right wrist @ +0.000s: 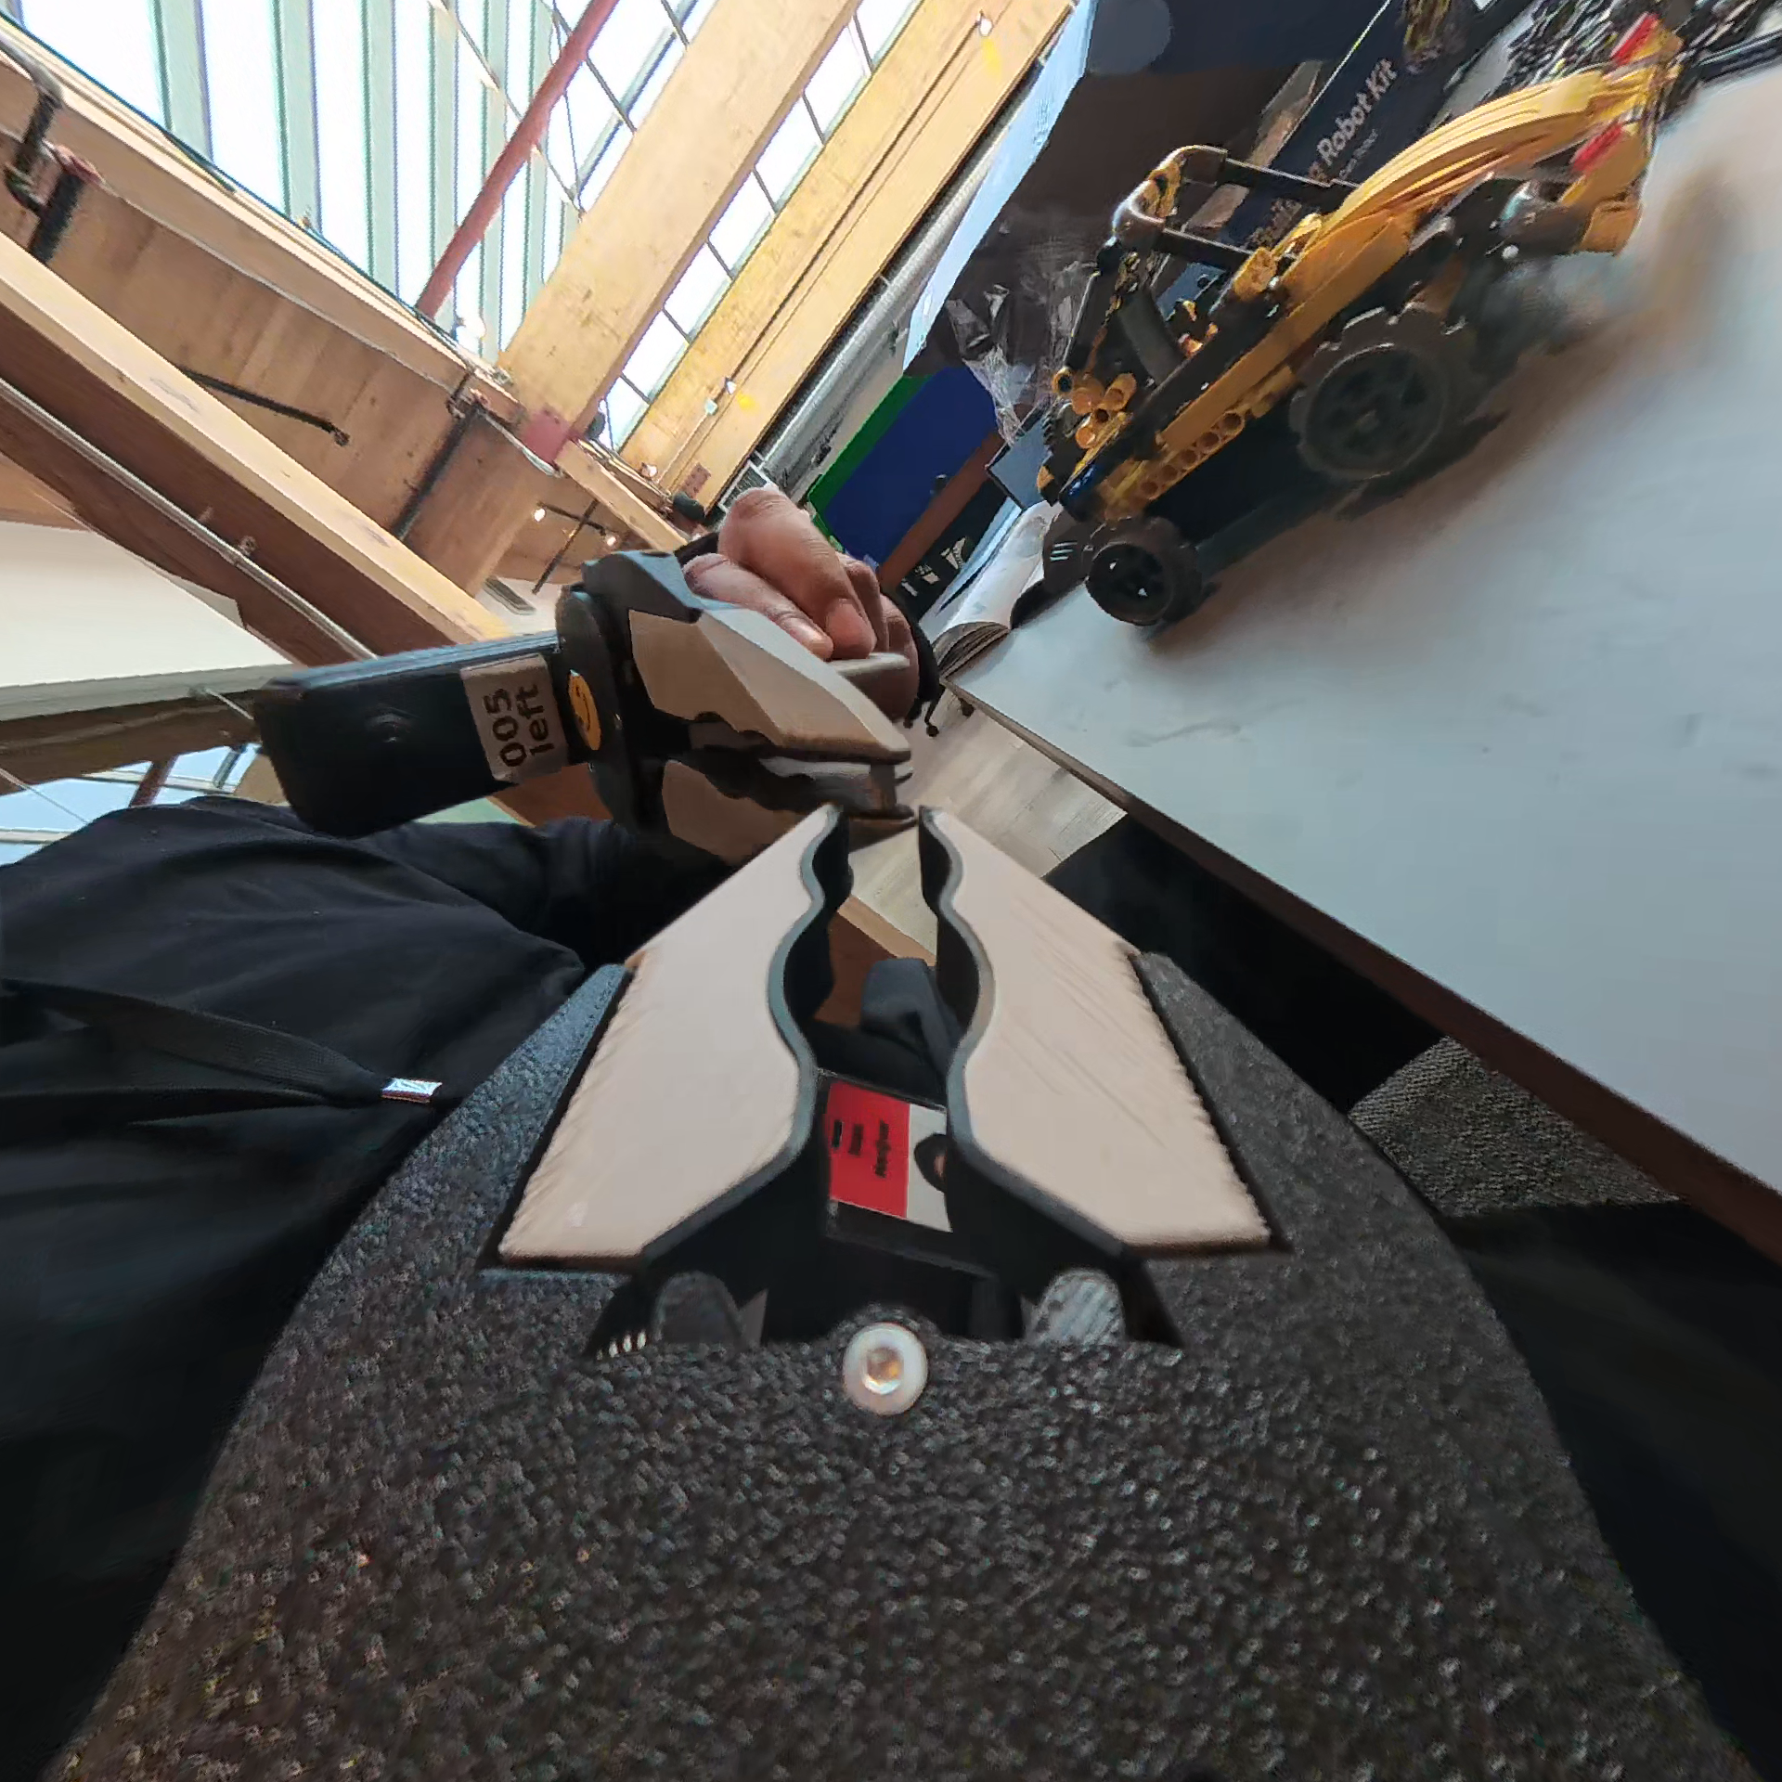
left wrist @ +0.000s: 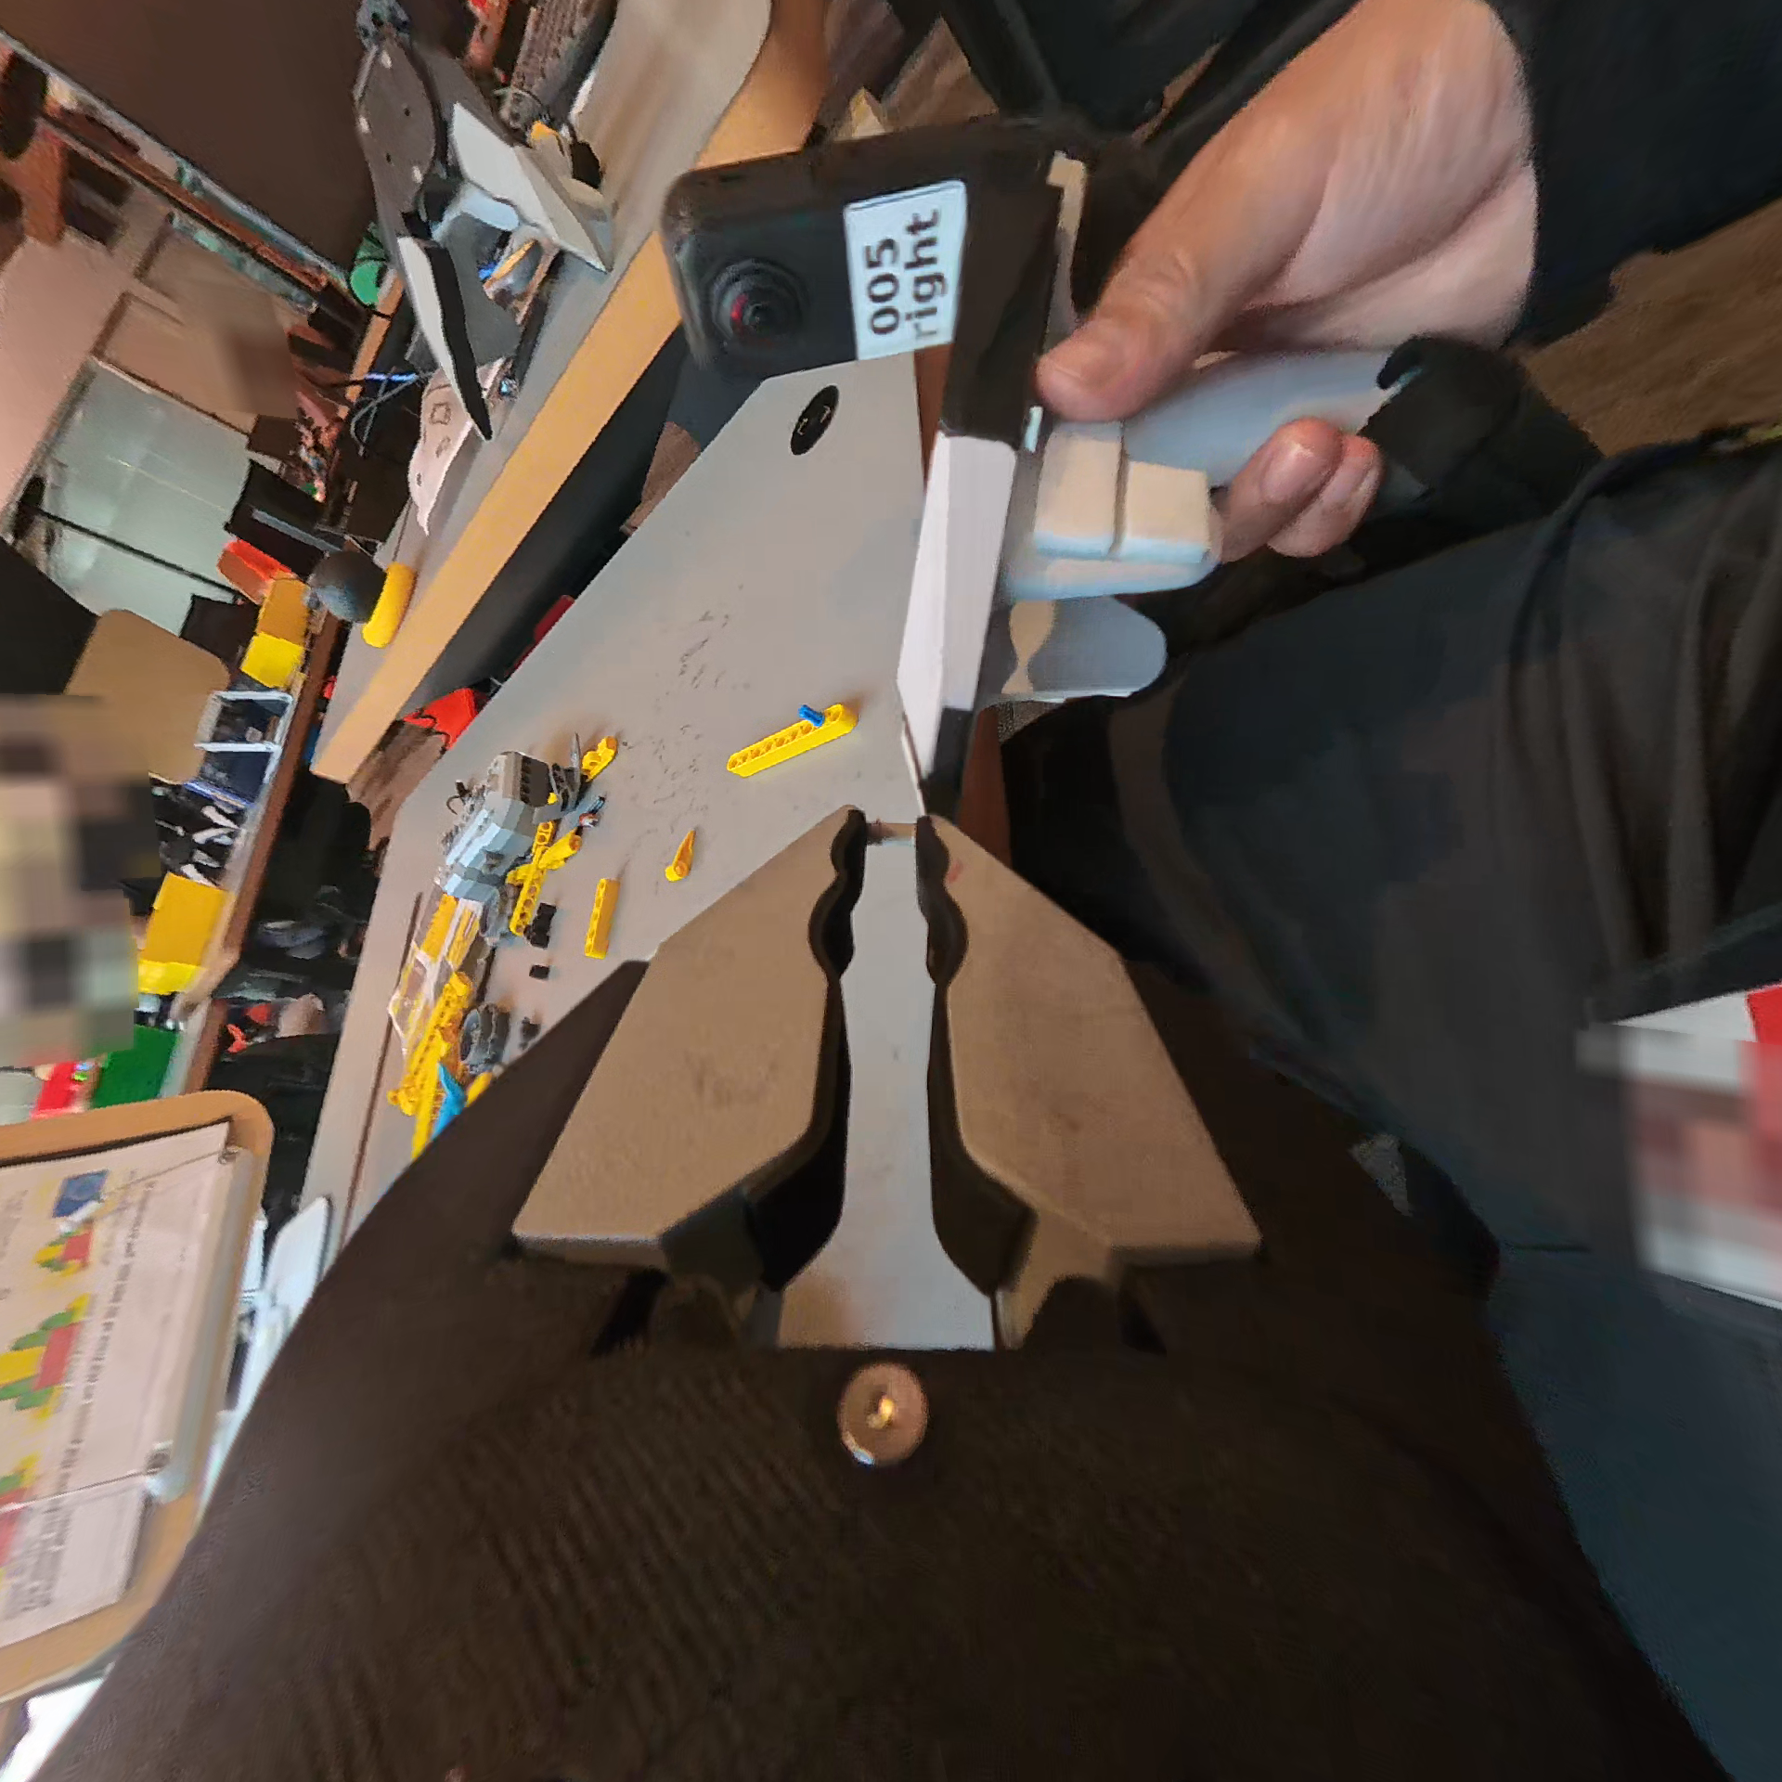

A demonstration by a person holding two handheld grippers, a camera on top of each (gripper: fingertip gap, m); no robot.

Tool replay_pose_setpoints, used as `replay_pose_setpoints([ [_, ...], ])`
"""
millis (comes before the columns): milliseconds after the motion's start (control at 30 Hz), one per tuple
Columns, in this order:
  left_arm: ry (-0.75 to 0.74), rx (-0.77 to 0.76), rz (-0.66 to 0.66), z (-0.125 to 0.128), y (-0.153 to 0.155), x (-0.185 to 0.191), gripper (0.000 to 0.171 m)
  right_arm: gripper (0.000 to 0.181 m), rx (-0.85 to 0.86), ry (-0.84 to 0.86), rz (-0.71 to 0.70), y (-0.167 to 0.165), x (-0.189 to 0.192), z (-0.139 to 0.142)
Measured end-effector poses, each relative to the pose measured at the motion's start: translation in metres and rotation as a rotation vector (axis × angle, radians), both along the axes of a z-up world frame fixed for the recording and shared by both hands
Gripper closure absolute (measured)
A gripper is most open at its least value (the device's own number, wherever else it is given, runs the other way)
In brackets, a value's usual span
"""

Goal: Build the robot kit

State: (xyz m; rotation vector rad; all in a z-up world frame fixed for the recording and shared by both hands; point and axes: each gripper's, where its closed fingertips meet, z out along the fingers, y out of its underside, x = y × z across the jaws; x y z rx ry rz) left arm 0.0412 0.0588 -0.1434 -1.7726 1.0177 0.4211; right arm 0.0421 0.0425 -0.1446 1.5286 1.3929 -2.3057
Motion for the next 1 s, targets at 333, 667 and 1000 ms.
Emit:
replay_pose_setpoints([
  [333,0.133,-0.087,-0.055,-0.015,-0.002,0.007,0.165,0.176,0.024,-0.028,-0.014,-0.002,-0.003,-0.008],
  [667,-0.146,-0.065,0.178,0.01,0.016,-0.003,0.152,0.177,-0.299,0.063,-0.125,0.027,-0.002,0.016],
  [1000,-0.315,0.017,0.185,0.02,0.013,0.006,0.154,0.177,-0.441,0.082,-0.033,0.014,0.001,0.026],
])
